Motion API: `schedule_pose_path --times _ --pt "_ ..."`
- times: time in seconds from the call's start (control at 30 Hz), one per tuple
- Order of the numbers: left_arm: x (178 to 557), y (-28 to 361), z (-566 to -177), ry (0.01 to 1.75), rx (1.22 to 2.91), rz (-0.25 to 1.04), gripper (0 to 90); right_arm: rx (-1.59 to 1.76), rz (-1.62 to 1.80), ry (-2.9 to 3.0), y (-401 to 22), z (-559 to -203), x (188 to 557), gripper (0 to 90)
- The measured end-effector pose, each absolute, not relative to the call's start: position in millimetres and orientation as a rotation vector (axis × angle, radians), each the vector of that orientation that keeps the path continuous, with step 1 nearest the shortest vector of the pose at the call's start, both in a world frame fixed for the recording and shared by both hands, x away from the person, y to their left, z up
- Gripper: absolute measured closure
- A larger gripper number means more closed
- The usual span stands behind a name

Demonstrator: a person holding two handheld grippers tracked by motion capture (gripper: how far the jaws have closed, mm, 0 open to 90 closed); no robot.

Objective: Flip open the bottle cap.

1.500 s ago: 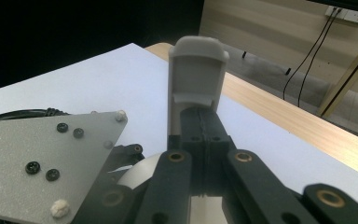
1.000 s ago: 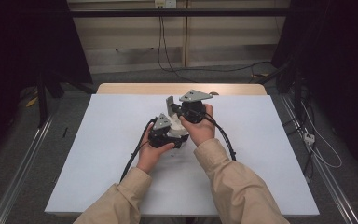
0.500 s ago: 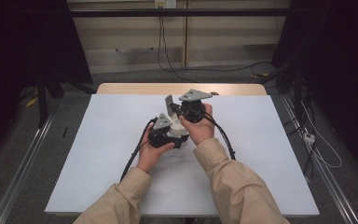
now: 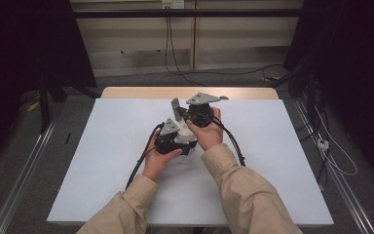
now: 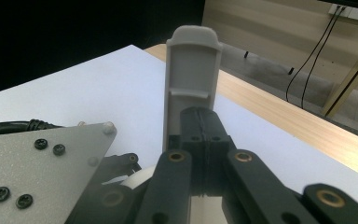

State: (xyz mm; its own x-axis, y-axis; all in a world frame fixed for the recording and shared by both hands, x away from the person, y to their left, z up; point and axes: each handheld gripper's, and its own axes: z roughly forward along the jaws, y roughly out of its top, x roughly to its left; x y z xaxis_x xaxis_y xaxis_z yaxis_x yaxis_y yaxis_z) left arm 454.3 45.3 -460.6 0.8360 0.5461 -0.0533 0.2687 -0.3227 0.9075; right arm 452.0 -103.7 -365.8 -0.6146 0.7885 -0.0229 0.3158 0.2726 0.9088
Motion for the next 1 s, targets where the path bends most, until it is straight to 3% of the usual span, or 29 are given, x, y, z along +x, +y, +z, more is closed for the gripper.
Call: schedule_pose_path --times 1.0 --pt "454.9 46.0 -461.0 0.623 1.911 0.303 18.6 0.995 1.328 2.078 -100.5 -367.9 458.2 90.0"
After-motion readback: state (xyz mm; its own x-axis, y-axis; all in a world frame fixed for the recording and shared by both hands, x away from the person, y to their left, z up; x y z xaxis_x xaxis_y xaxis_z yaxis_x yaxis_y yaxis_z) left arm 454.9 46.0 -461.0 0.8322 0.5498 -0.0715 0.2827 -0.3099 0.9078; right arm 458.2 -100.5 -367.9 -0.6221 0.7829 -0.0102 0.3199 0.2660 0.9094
